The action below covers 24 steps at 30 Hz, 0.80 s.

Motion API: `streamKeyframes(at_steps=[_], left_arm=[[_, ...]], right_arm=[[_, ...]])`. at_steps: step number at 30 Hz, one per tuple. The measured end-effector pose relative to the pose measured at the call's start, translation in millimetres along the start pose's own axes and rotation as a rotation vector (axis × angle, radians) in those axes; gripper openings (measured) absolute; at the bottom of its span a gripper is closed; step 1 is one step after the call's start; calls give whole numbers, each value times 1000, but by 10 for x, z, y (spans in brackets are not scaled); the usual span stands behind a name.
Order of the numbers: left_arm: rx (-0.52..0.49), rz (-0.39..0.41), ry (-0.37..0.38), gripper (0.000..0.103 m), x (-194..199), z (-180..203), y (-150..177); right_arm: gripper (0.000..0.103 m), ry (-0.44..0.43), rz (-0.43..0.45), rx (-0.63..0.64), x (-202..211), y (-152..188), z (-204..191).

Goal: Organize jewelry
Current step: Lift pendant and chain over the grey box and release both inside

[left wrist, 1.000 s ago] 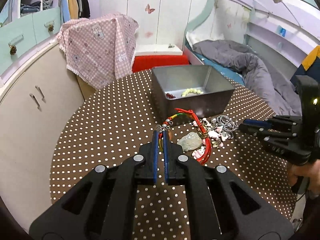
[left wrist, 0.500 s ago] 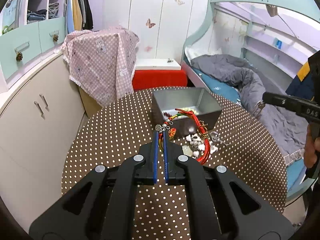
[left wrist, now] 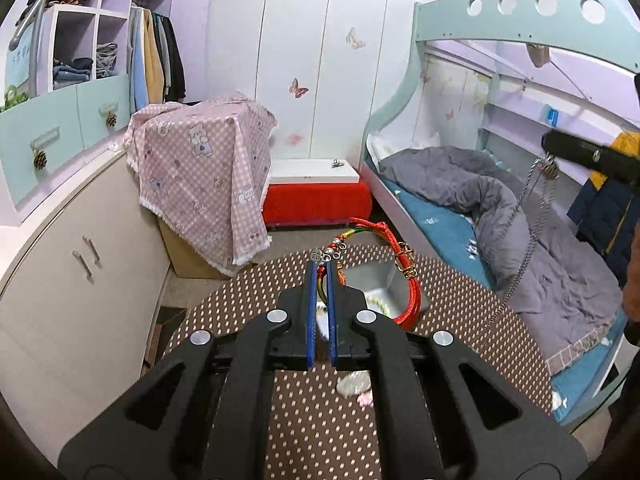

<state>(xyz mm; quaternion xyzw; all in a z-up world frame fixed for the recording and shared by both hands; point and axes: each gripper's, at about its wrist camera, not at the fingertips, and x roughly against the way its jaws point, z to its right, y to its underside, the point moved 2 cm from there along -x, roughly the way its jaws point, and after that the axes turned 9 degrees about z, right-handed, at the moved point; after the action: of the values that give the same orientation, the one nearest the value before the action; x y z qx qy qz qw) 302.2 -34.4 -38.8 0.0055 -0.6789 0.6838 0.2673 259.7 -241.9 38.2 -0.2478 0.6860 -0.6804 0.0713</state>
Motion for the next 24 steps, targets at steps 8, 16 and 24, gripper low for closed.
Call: streamKeyframes(at_steps=[8,16,24], left_arm=[[29,-41,25,5,-394,31,-177],[3,-184,-19,10,-972,74,67],[94,-119,-147,97,-755,-236,189]], right_arm=[[16,-36,-2,-21,-334,-182,95],[22,-9,-178,-142,-1011,321,362],[96,126,-208,-295,-1061,752,694]])
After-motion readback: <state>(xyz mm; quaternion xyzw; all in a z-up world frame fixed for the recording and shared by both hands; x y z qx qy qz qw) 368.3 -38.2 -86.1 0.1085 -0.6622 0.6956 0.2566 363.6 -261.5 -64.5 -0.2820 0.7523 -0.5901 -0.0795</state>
